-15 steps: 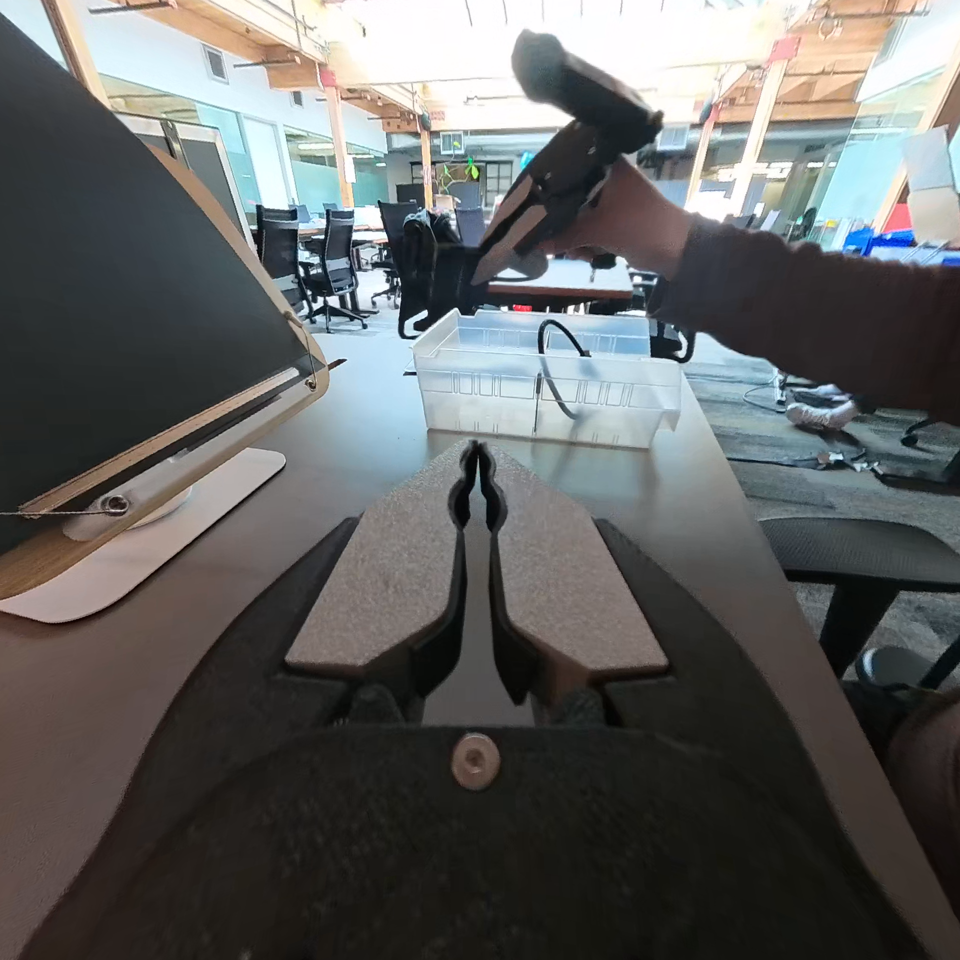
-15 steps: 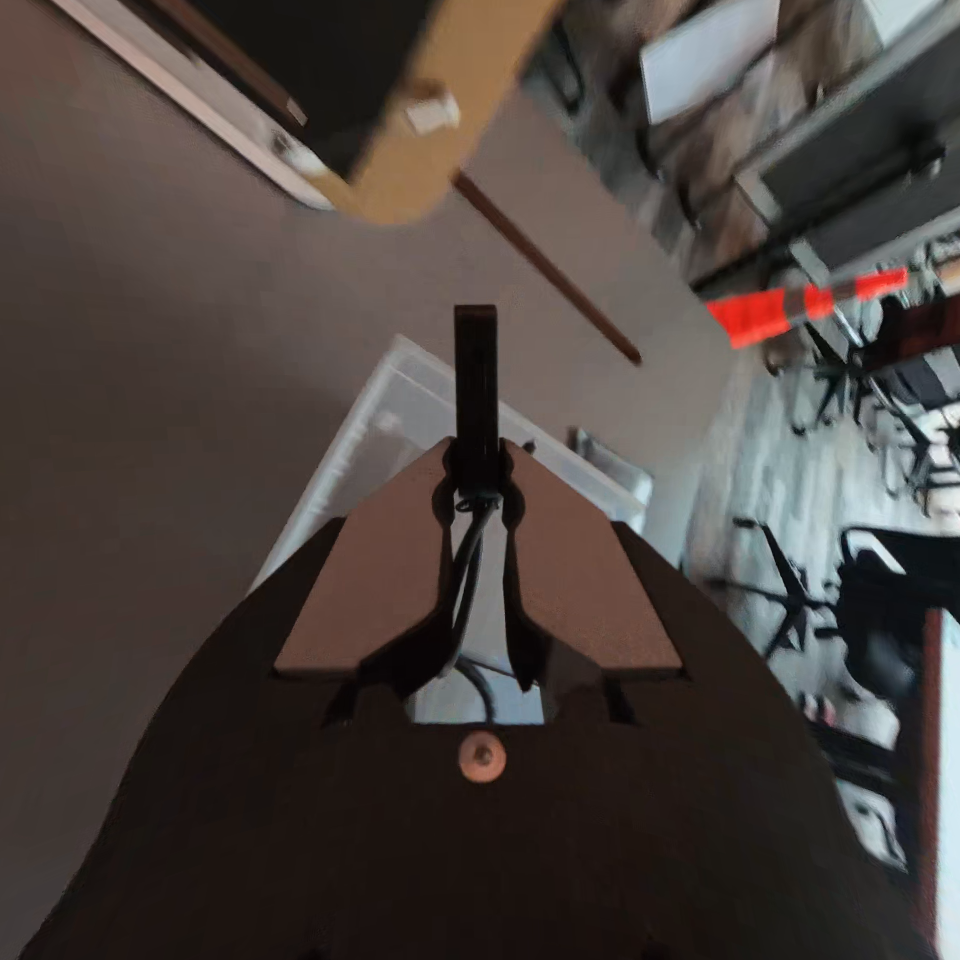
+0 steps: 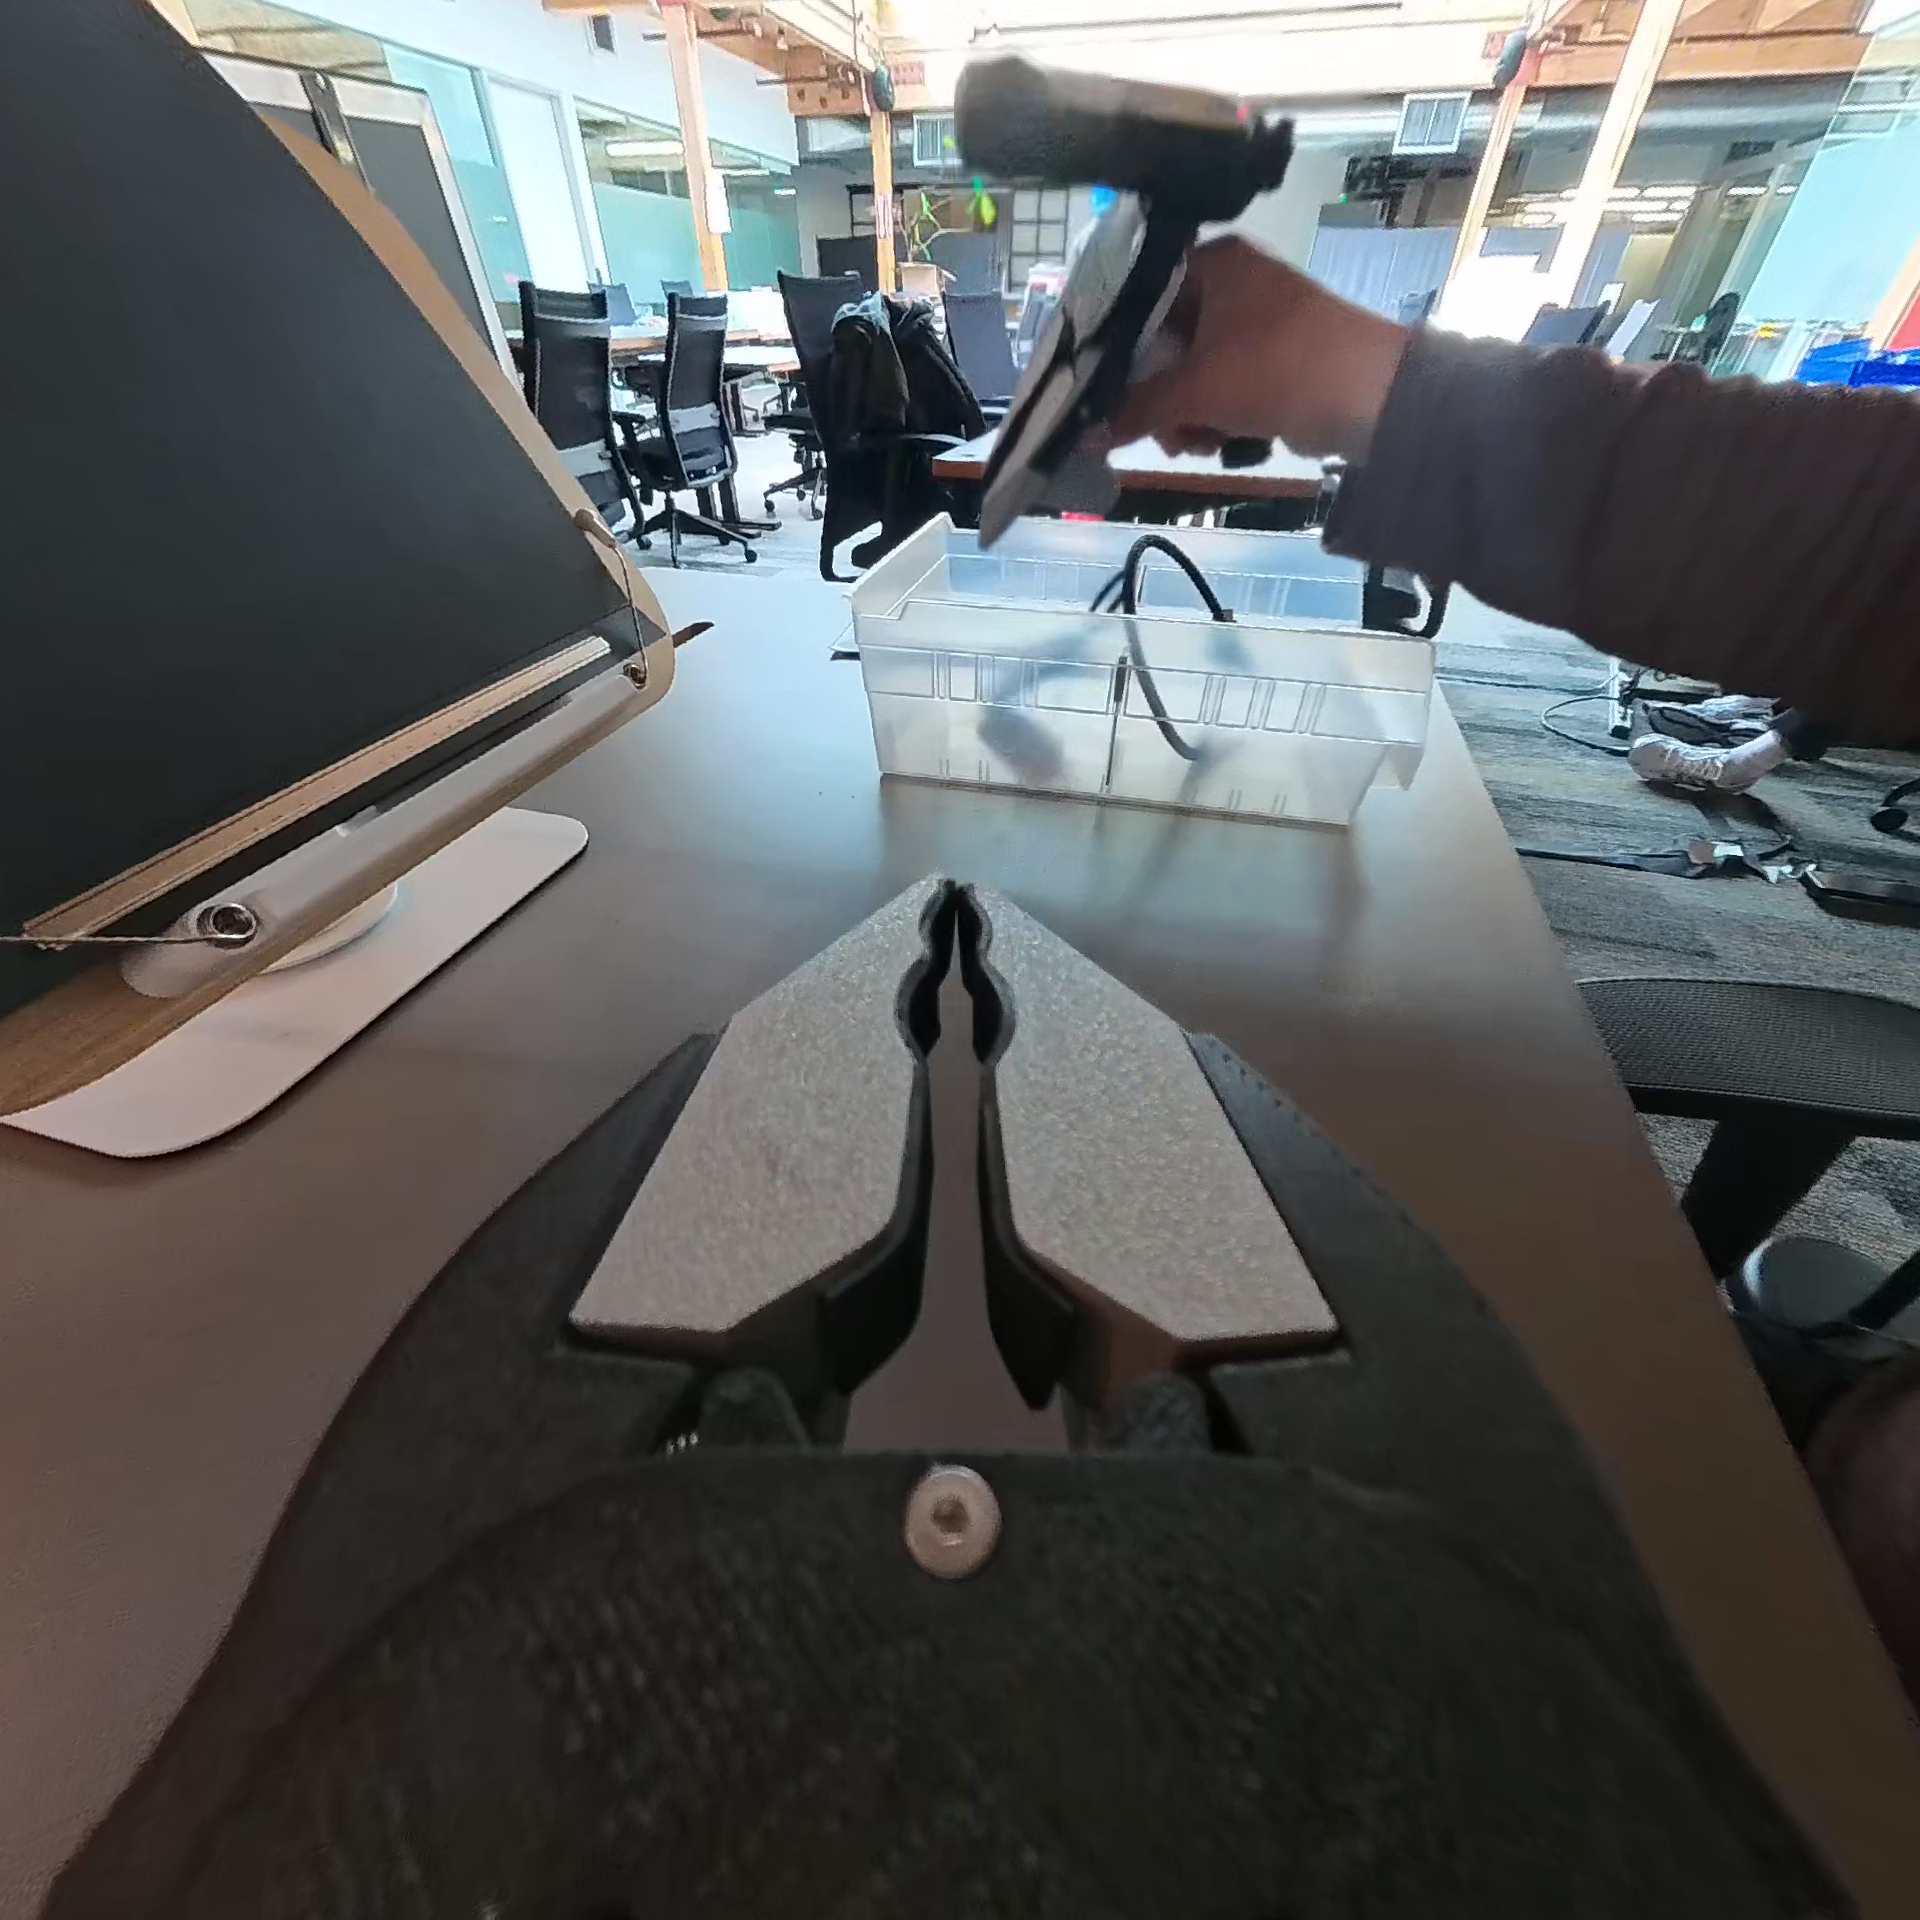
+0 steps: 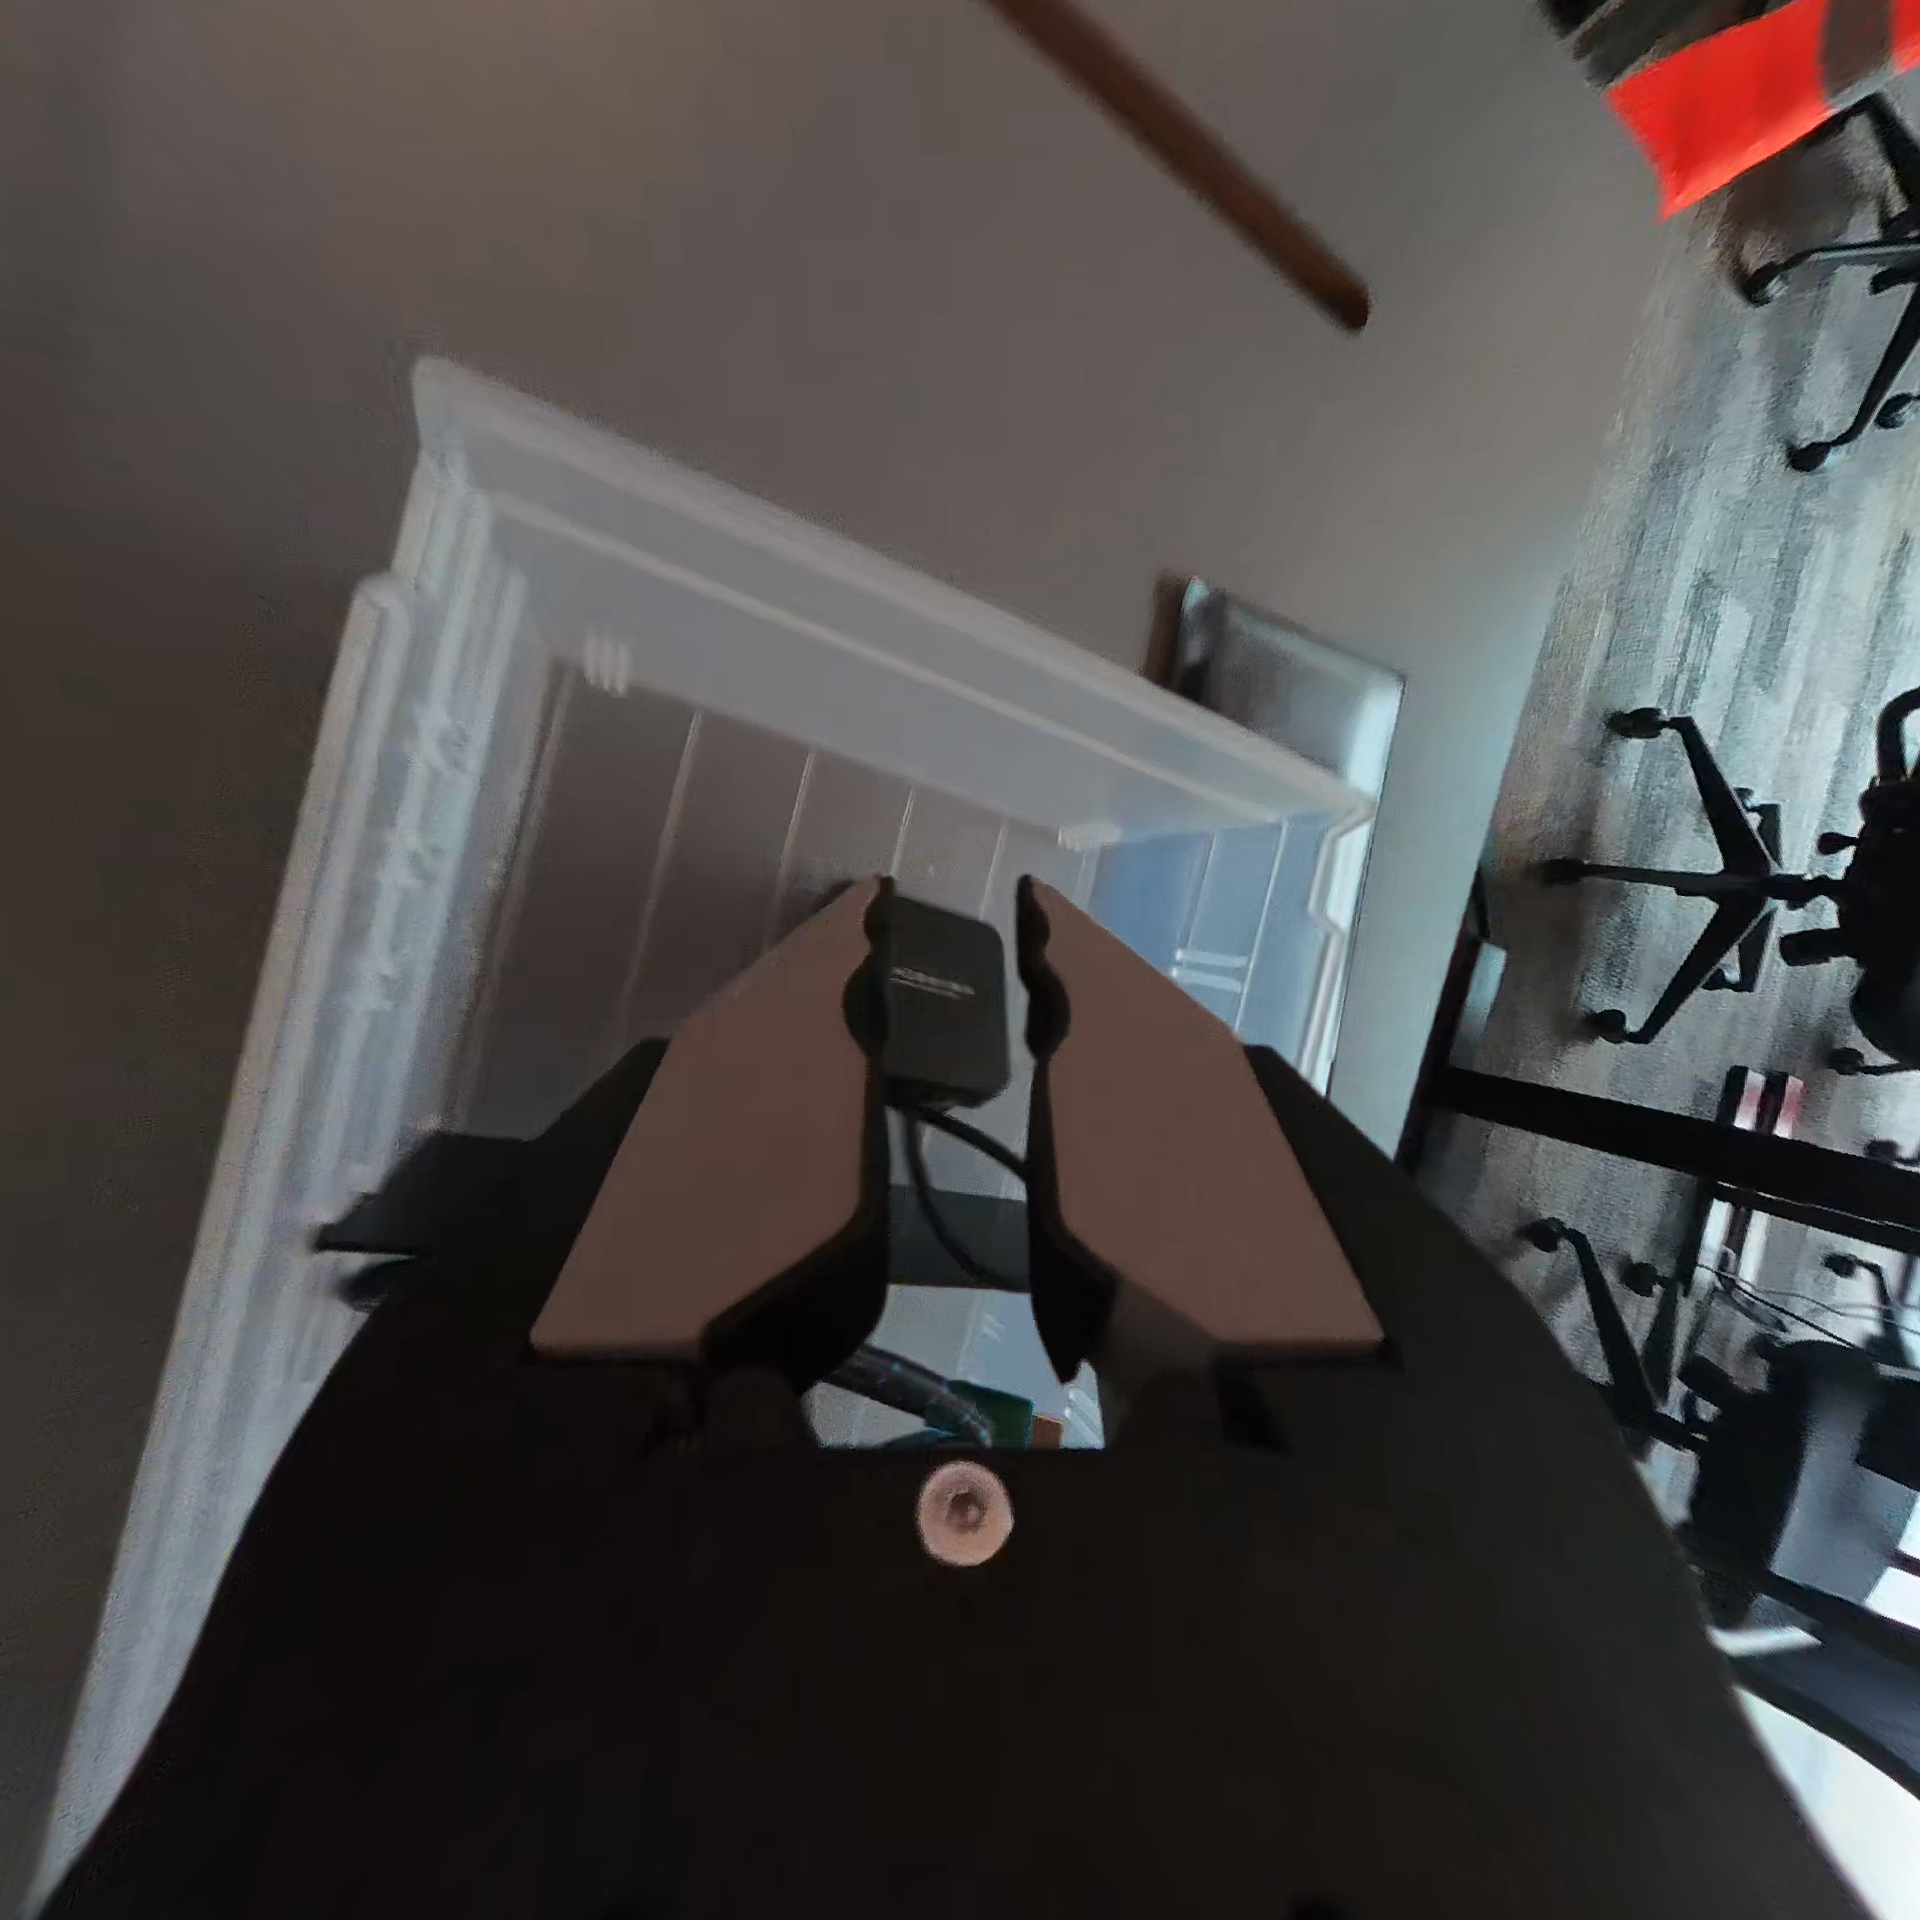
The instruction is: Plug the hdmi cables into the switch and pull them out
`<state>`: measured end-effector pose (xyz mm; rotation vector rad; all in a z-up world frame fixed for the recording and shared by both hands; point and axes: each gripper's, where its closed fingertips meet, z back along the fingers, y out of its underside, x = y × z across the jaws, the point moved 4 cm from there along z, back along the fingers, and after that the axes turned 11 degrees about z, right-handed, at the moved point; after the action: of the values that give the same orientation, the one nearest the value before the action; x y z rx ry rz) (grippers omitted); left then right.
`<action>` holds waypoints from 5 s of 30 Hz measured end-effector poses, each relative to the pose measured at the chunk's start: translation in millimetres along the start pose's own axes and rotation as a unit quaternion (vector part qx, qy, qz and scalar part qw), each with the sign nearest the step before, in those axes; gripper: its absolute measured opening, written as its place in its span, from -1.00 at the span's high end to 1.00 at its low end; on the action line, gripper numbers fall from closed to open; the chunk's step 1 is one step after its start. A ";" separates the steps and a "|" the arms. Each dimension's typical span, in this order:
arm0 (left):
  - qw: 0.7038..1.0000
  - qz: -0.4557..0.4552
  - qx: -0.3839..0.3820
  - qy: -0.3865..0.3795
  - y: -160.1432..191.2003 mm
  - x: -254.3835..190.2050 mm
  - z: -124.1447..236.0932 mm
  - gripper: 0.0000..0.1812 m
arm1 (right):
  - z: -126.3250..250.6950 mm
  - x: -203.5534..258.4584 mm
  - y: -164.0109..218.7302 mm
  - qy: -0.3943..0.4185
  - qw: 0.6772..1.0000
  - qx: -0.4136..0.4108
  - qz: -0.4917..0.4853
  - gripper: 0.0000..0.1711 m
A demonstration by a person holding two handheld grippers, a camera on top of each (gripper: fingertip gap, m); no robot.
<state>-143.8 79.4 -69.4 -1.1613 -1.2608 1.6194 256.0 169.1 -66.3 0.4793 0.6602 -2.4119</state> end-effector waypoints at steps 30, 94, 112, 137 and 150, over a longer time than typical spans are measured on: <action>0.990 -0.028 0.030 -0.137 15.9 34.9 6.7 1.00 | -45.5 262.6 -187.3 -0.183 0.924 -0.322 0.095 0.66; 0.955 -0.191 -0.087 -0.210 -324.1 -33.2 218.3 0.95 | 27.5 302.9 -187.9 -0.387 0.779 -0.467 0.159 0.45; 0.964 -0.059 -0.092 0.242 -129.5 -61.2 62.6 0.96 | 123.2 270.6 -144.9 -0.638 0.521 -0.546 0.152 0.49; 0.980 0.193 0.029 0.048 -5.3 54.3 -0.7 0.50 | 100.6 218.3 -161.1 -0.582 0.549 -0.600 0.028 0.81; 0.956 0.172 -0.066 -0.230 -23.7 114.8 47.9 0.49 | 94.7 183.8 -159.5 -0.489 0.607 -0.625 -0.041 0.81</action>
<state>-222.4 178.4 -64.6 -1.1721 -1.5361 2.1856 -0.4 147.8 -21.2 -1.3486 1.4856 -1.2674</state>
